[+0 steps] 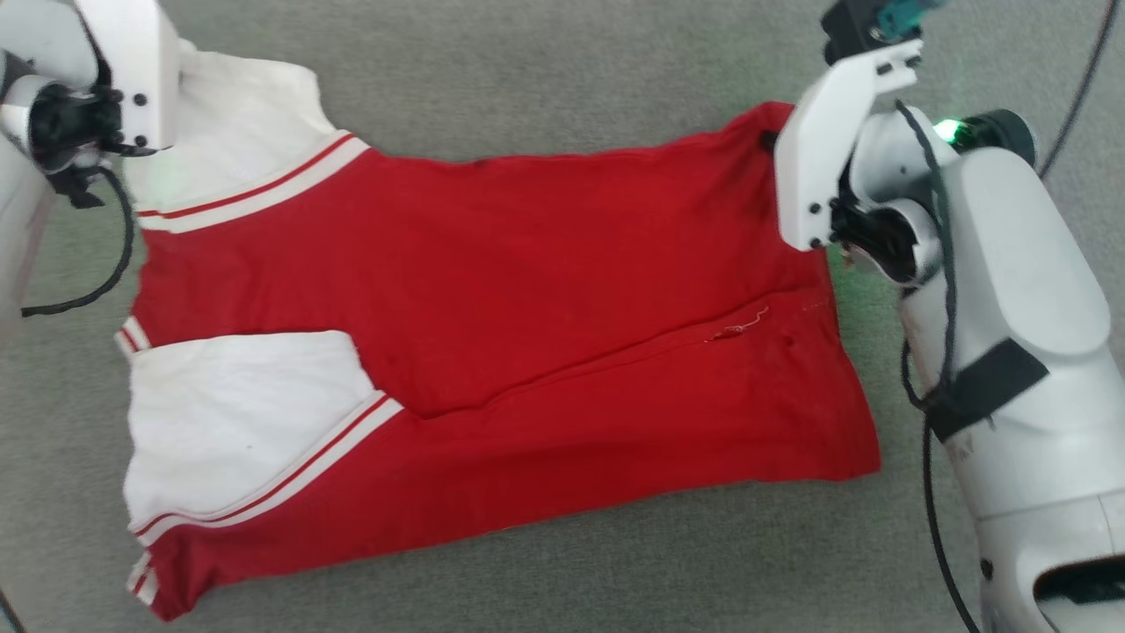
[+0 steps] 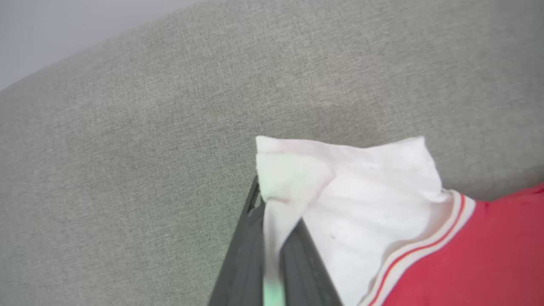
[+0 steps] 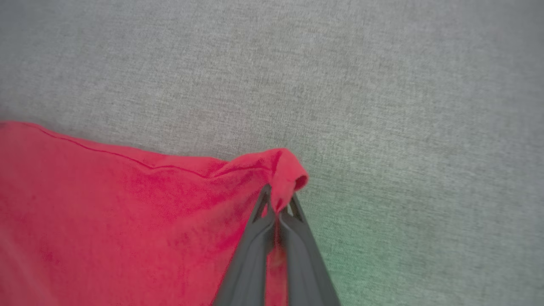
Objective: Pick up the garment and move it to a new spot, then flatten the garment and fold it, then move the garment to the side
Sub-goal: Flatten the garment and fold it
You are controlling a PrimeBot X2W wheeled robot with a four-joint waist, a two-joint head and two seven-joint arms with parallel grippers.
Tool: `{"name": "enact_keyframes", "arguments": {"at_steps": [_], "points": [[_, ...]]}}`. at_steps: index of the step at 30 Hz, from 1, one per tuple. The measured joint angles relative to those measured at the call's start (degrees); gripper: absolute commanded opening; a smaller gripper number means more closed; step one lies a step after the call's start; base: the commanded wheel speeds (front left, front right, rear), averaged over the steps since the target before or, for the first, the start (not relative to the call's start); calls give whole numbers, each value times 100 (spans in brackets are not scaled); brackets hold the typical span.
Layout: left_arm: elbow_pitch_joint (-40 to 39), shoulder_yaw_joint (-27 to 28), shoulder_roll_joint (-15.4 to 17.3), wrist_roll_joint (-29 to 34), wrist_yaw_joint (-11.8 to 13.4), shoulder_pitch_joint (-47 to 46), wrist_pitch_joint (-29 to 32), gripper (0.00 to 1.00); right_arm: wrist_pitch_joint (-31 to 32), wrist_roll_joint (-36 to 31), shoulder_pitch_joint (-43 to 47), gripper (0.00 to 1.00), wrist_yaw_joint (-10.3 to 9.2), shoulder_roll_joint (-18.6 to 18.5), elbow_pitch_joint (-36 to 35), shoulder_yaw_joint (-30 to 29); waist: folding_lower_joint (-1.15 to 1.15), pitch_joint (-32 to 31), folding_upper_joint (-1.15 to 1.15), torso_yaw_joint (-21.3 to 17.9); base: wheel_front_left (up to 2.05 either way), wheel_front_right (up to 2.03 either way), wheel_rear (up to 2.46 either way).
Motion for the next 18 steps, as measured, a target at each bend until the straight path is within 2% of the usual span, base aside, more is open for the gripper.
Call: {"name": "enact_keyframes", "arguments": {"at_steps": [4,9,13,18], "points": [[-320,-36,-12,-67,-15,8,96,0,-73,-108,371,0,0,-140,-432,-62,0,-197,0,172,0,0,0],[-878,-107,132,-107,13,259,314,0,-69,-102,967,0,0,-334,-1198,-18,0,-469,0,343,0,0,0],[-1645,-129,367,-198,282,643,561,0,-13,-42,1501,0,0,-510,-1944,-36,0,-676,0,449,0,0,0],[-2966,-89,869,-428,893,1338,876,0,166,60,2212,0,0,-705,-2917,-160,0,-881,0,555,0,0,0]]}}
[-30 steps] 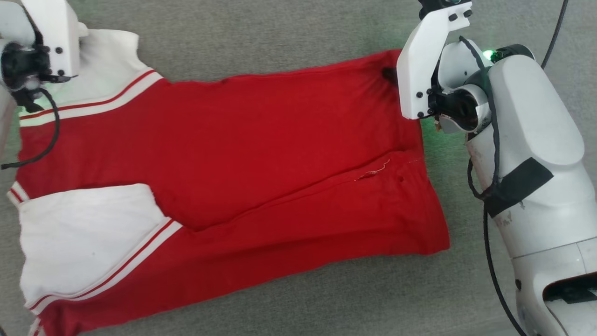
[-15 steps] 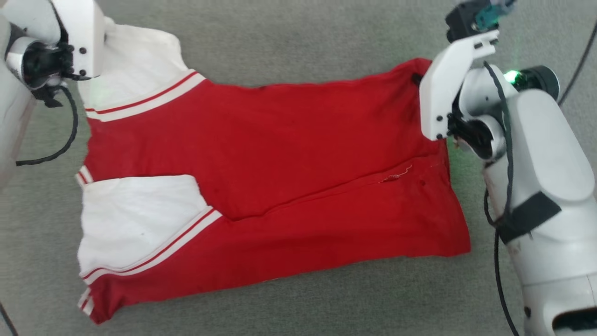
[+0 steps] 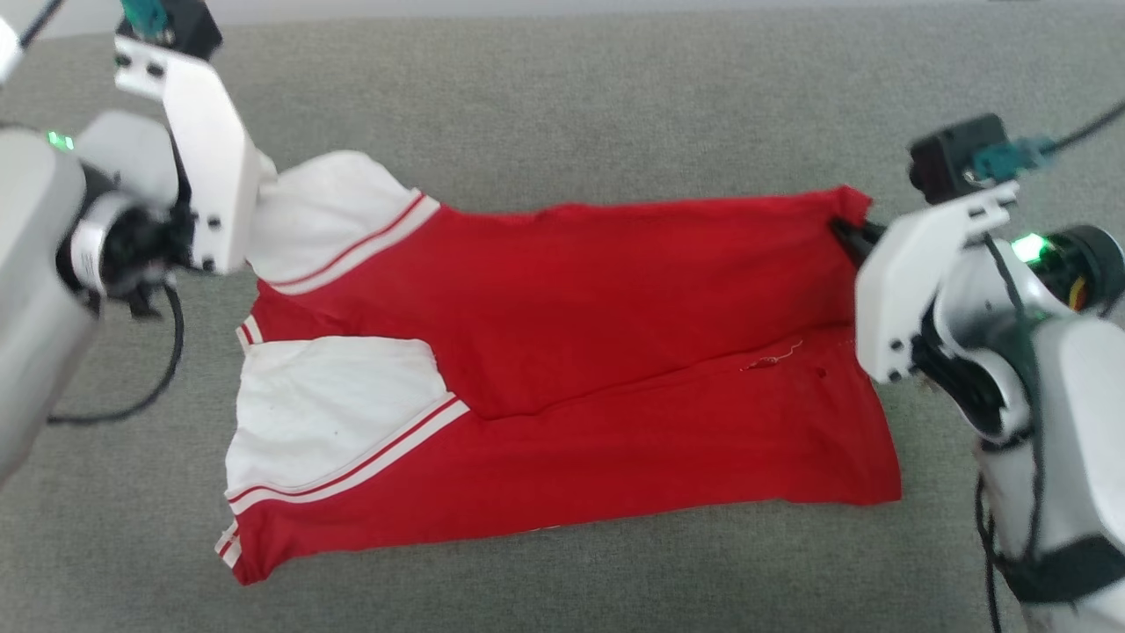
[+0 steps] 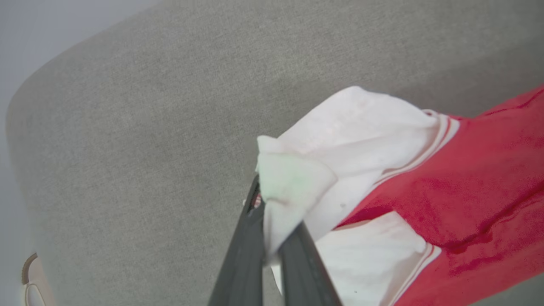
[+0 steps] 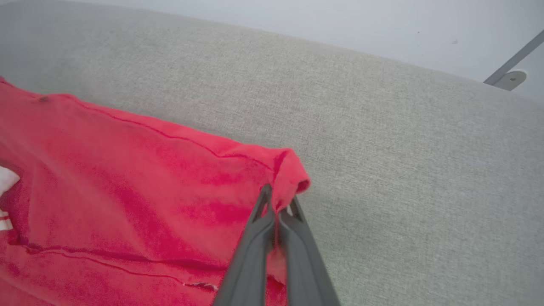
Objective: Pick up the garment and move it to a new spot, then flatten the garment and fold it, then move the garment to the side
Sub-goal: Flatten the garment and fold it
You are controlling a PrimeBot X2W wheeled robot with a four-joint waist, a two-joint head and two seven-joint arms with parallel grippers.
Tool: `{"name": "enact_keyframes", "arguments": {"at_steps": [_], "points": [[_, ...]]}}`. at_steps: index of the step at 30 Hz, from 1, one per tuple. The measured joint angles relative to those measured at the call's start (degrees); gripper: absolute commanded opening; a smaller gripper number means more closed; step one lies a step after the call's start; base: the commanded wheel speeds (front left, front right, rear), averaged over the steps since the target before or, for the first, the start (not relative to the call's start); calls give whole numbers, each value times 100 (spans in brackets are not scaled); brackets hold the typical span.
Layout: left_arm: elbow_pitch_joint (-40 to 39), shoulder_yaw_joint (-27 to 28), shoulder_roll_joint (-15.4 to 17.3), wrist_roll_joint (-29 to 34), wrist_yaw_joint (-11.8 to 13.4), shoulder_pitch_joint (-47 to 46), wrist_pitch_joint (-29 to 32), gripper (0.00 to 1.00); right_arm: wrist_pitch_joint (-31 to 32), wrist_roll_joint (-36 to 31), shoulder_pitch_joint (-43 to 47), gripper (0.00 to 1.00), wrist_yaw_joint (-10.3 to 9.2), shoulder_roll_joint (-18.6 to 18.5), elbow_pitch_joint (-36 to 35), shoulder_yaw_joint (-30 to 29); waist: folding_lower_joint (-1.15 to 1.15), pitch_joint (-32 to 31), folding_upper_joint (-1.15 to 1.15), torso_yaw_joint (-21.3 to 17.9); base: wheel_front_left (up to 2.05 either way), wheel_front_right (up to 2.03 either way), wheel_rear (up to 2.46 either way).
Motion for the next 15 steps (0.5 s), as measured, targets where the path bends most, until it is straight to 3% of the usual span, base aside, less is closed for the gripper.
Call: {"name": "enact_keyframes", "arguments": {"at_steps": [2,3,10,15], "points": [[-638,32,242,-47,276,285,76,0,105,43,270,0,0,-75,-368,-51,0,-55,0,36,0,0,0],[-638,32,242,-47,276,285,76,0,105,43,270,0,0,-75,-368,-51,0,-55,0,36,0,0,0],[-2788,148,1132,-308,1451,1278,401,0,435,167,1224,0,0,-288,-1445,-281,0,-146,0,137,0,0,0],[-3885,203,1526,-535,2209,2139,313,0,622,211,1859,0,0,-292,-1735,-494,0,-114,0,154,0,0,0]]}}
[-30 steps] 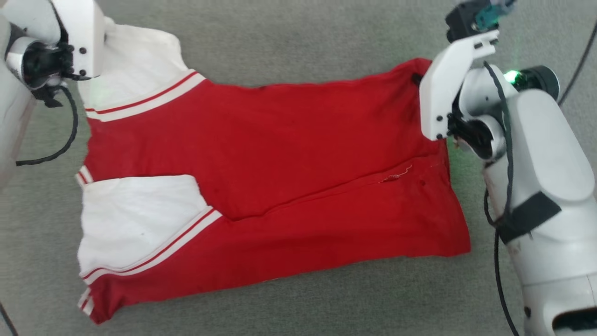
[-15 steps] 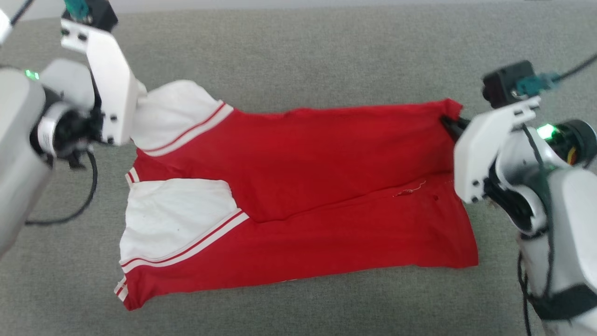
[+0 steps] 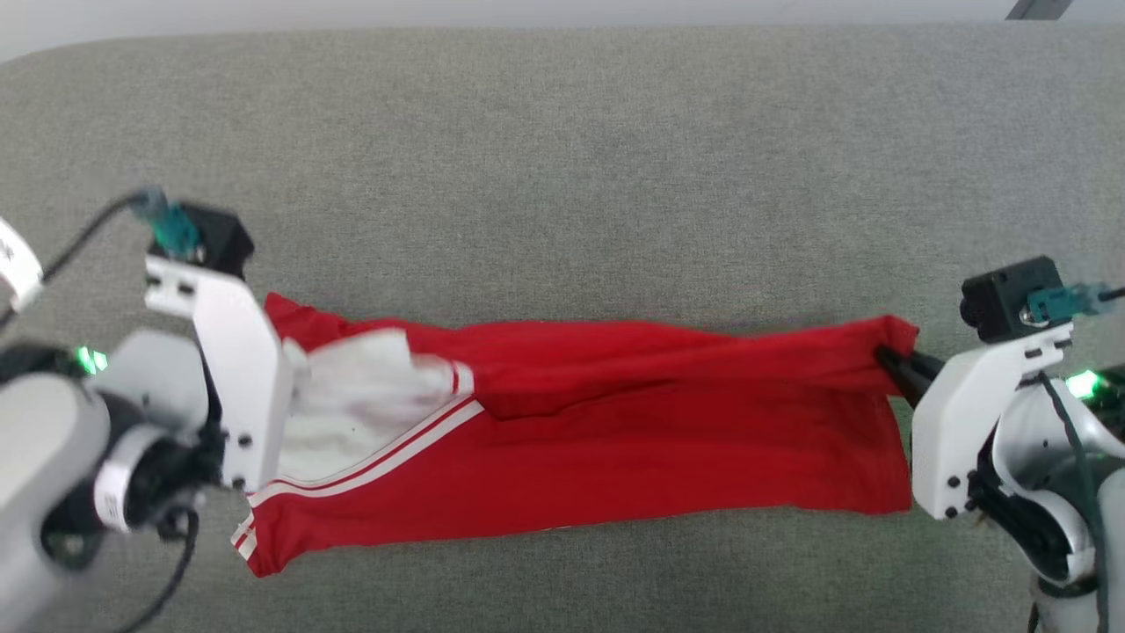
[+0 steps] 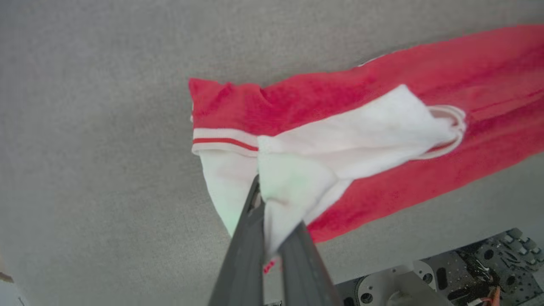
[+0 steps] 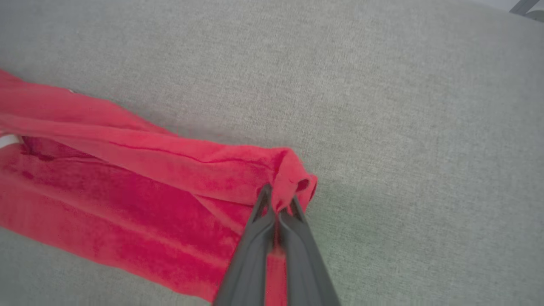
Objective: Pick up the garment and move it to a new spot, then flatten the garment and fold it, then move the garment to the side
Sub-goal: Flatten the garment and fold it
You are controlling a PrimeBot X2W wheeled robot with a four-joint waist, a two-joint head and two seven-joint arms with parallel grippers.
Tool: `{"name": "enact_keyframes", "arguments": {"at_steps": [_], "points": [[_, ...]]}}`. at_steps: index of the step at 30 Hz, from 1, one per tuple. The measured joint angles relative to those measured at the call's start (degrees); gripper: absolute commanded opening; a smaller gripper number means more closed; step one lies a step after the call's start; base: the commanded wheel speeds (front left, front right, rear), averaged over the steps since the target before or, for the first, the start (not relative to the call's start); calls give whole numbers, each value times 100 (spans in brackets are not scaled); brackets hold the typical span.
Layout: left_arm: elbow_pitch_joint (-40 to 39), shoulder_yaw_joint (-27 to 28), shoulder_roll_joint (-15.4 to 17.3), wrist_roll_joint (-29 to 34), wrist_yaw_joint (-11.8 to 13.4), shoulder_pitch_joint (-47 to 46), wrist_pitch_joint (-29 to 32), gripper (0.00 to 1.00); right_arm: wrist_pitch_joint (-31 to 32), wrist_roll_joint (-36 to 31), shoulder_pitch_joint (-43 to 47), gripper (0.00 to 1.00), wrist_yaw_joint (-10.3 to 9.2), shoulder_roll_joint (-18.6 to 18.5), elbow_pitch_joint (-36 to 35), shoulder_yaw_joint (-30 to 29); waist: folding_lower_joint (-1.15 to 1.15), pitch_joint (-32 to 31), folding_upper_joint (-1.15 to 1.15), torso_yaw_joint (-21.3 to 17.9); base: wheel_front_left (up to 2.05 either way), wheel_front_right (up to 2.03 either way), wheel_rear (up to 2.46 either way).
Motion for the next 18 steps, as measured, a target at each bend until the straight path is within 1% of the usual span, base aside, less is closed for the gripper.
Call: {"name": "enact_keyframes", "arguments": {"at_steps": [3,6,7,8,9,10,11,15,18], "points": [[-26,-22,7,-196,100,388,-160,0,10,-5,132,0,0,116,97,-53,0,24,0,-11,0,0,0],[221,-18,-116,-390,118,677,-303,0,-19,33,156,0,0,223,331,-48,0,42,0,-31,0,0,0],[326,-16,-168,-417,91,751,-392,9,-57,20,154,0,0,238,425,-47,0,45,0,-40,0,0,0],[475,-18,-205,-466,43,795,-456,28,-100,-2,146,13,0,240,537,-45,0,47,0,-48,0,0,0],[601,-12,-252,-498,-14,828,-525,48,-114,3,127,36,0,253,625,-33,0,49,0,-53,0,0,0],[716,-16,-296,-494,-79,856,-597,97,-176,3,104,75,-1,268,706,0,0,48,0,-63,0,0,0],[844,-7,-352,-501,-104,868,-661,100,-244,-14,84,100,0,275,775,18,0,50,0,-64,0,0,0],[1105,59,-472,-530,-247,883,-889,100,-366,0,2,100,0,307,967,26,0,27,0,-60,0,0,0],[1118,131,-459,-514,-344,895,-1116,100,-361,79,9,100,0,326,961,-47,0,-8,0,-48,0,0,0]]}}
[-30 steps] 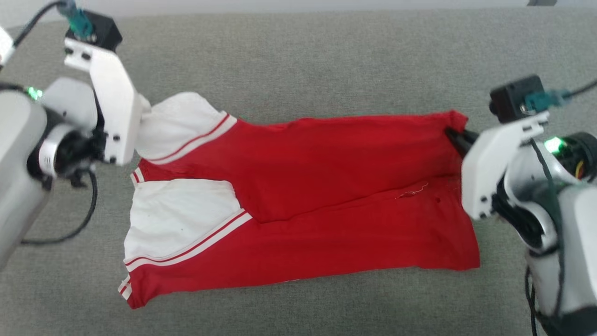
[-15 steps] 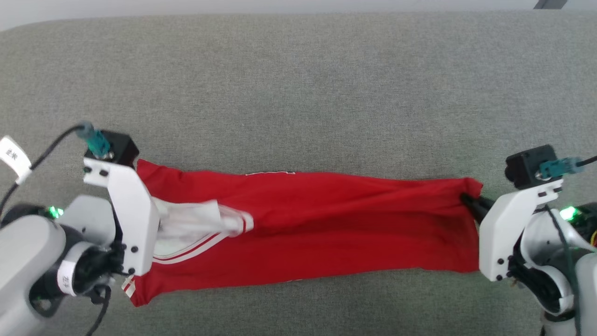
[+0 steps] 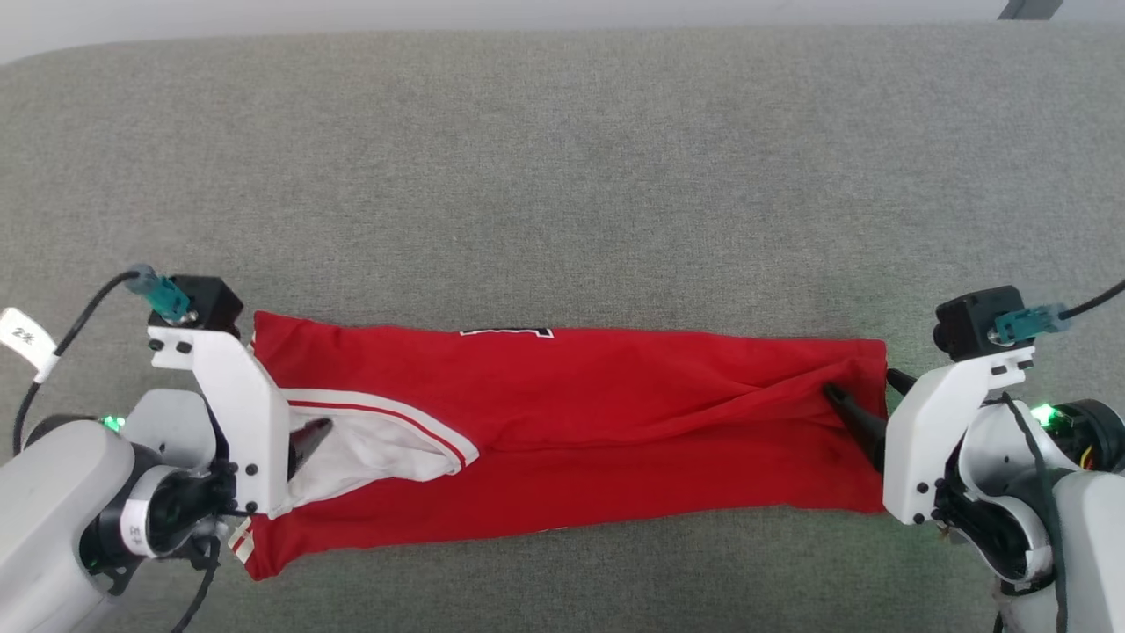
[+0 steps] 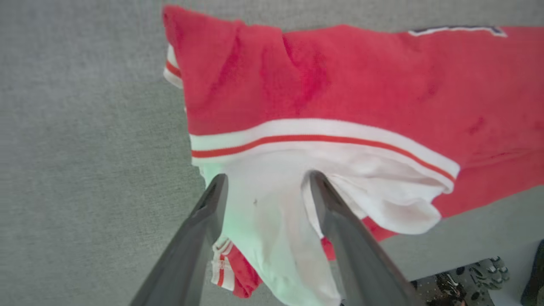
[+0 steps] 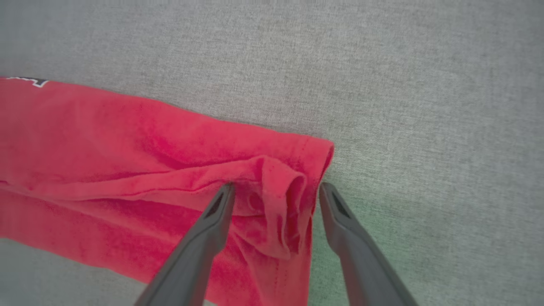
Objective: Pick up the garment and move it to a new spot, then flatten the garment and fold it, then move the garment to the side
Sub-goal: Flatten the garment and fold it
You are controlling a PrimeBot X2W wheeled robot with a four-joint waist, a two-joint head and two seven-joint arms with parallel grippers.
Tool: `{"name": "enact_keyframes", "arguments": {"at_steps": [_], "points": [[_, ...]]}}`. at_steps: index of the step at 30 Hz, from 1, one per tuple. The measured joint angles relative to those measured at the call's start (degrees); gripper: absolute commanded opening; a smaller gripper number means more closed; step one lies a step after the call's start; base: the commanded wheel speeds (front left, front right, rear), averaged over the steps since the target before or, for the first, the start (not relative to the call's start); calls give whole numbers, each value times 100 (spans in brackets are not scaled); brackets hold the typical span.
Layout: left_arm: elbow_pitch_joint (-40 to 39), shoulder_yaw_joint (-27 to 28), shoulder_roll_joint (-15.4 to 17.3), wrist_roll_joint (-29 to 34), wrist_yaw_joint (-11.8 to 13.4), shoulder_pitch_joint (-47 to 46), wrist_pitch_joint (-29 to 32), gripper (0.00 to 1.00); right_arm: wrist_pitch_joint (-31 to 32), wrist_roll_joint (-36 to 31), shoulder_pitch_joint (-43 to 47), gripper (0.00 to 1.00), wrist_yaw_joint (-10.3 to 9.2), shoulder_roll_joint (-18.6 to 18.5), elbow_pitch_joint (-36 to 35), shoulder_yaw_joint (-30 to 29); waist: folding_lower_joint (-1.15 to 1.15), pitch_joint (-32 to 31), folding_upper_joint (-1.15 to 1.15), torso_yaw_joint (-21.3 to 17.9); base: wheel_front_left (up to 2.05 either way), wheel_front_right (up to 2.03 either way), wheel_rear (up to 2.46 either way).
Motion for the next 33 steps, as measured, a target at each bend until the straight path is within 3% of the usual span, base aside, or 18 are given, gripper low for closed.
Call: {"name": "enact_keyframes", "arguments": {"at_steps": [11,19,32,33], "points": [[-388,509,211,402,-286,438,-1796,100,448,254,128,100,-1,35,-280,-526,0,-61,0,102,0,0,0],[-231,818,147,771,-444,1020,-3511,100,588,456,131,100,-1,-7,226,-664,0,-20,0,320,0,0,0],[311,1141,-476,1045,-664,1789,-5449,100,625,1006,-297,100,-3,-164,1521,-485,0,-86,1,686,0,0,0],[363,1205,-557,1074,-704,1838,-5501,100,669,1068,-325,89,-10,-181,1568,-443,0,-96,1,703,0,0,0]]}}
